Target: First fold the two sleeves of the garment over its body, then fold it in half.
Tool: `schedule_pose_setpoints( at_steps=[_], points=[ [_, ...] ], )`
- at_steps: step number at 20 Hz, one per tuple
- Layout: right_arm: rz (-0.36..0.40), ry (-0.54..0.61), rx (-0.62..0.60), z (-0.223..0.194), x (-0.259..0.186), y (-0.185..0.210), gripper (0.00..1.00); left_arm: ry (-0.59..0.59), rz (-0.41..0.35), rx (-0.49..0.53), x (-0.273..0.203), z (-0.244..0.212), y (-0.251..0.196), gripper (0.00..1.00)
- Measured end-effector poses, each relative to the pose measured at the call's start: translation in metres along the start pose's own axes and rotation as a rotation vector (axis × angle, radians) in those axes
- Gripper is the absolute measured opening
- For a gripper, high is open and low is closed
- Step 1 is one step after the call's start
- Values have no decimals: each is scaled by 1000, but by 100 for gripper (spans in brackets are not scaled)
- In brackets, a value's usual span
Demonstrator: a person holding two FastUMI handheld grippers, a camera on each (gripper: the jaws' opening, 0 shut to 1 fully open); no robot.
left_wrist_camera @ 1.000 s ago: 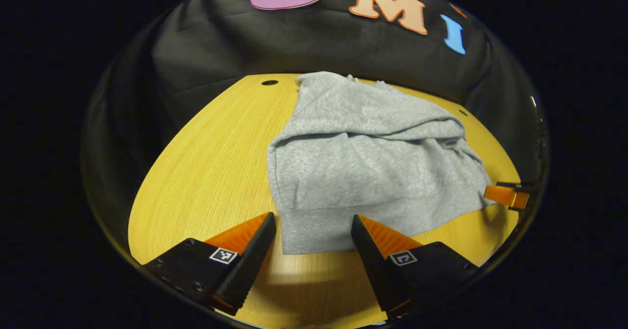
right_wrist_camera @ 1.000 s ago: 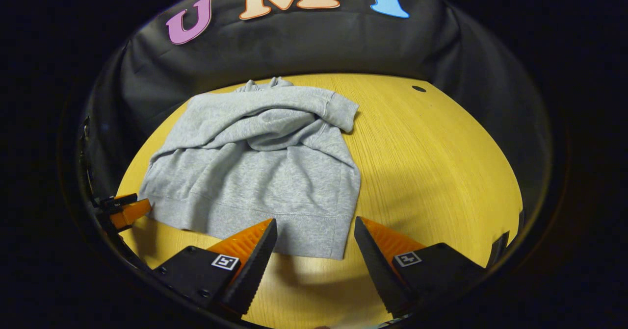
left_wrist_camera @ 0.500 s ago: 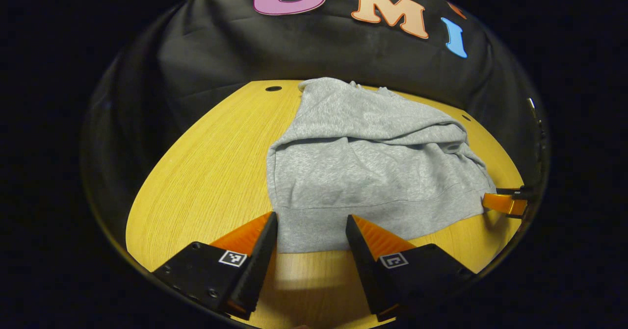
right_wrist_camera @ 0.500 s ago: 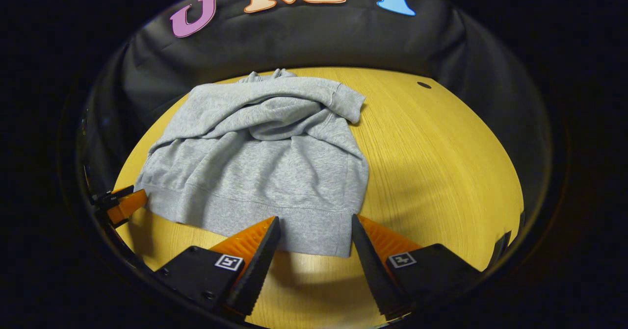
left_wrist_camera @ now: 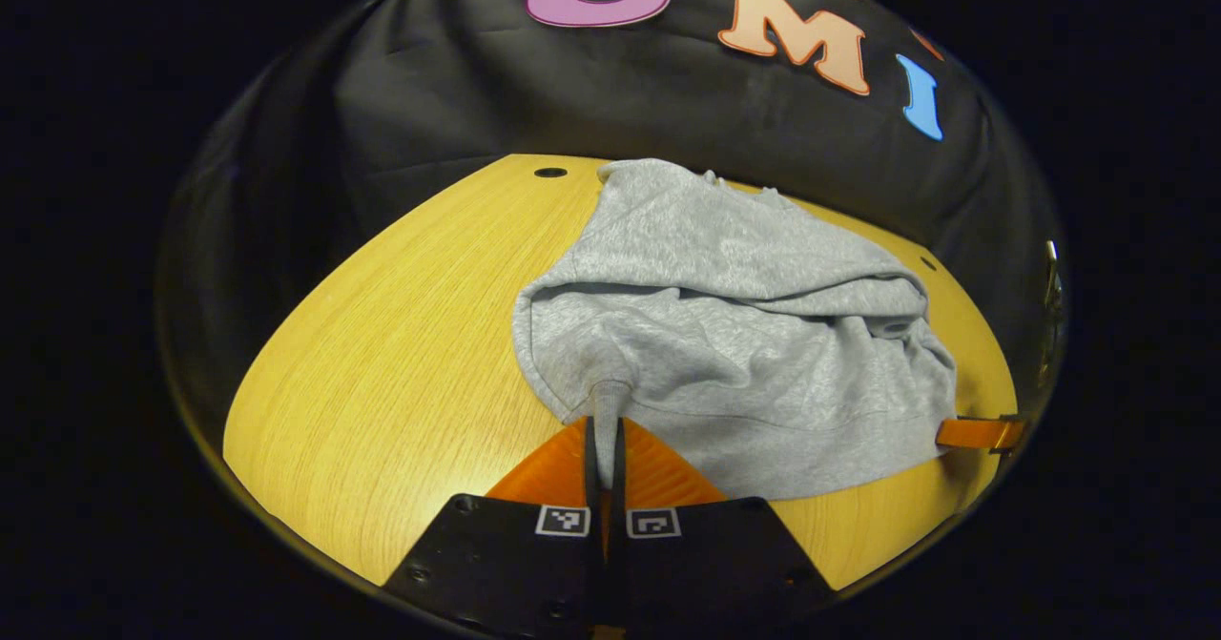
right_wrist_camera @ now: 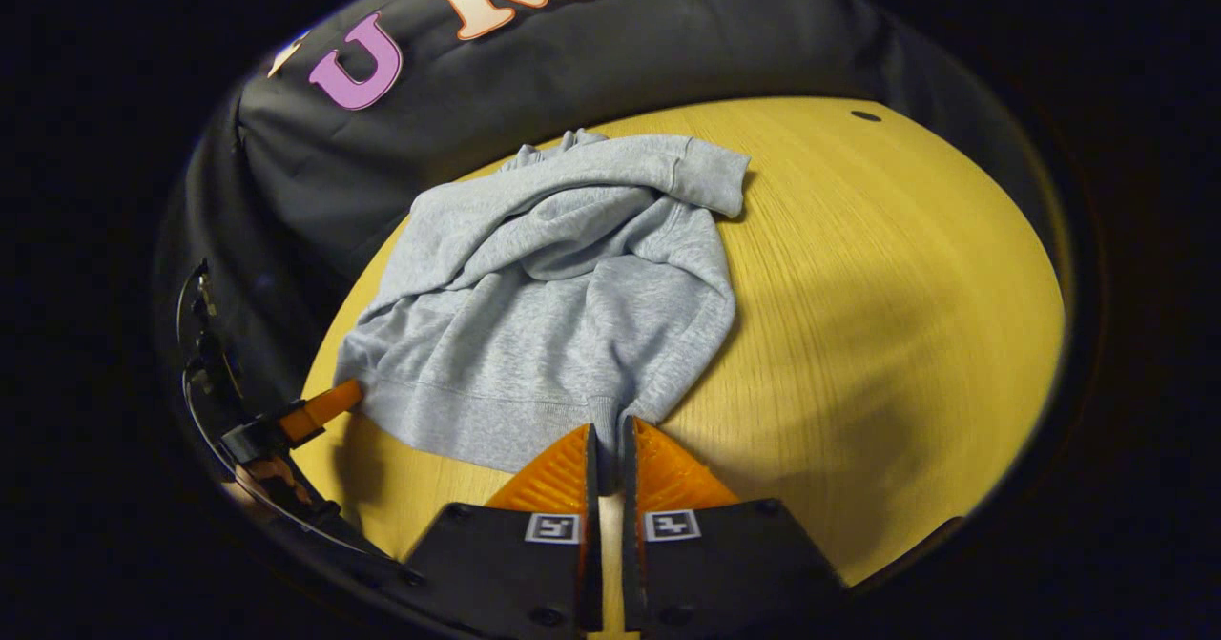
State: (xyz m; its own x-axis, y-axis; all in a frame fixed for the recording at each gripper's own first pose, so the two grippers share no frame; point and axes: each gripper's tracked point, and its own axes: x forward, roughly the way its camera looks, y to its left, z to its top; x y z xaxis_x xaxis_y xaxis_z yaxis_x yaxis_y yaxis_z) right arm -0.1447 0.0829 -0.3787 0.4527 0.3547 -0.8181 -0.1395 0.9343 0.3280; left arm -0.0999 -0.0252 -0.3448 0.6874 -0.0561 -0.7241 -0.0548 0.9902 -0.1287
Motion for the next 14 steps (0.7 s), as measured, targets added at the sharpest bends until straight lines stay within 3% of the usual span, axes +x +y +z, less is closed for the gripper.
schedule_pose_setpoints(
  at_steps=[1, 3, 6, 14],
  points=[
    [4, 5, -9, 0, -3, 0, 2, 15, 10, 20, -1, 1, 0, 0],
    [-1, 6, -58, 2, -4, 1, 3, 70, 17, 19, -1, 2, 1, 0],
    [41, 1, -56, 14, -14, 9, 3, 130, 14, -62, -4, 4, 1, 0],
    [152, -26, 170, 72, -46, 34, 3, 150, -87, -118, -26, 46, -5, 0]
  ],
)
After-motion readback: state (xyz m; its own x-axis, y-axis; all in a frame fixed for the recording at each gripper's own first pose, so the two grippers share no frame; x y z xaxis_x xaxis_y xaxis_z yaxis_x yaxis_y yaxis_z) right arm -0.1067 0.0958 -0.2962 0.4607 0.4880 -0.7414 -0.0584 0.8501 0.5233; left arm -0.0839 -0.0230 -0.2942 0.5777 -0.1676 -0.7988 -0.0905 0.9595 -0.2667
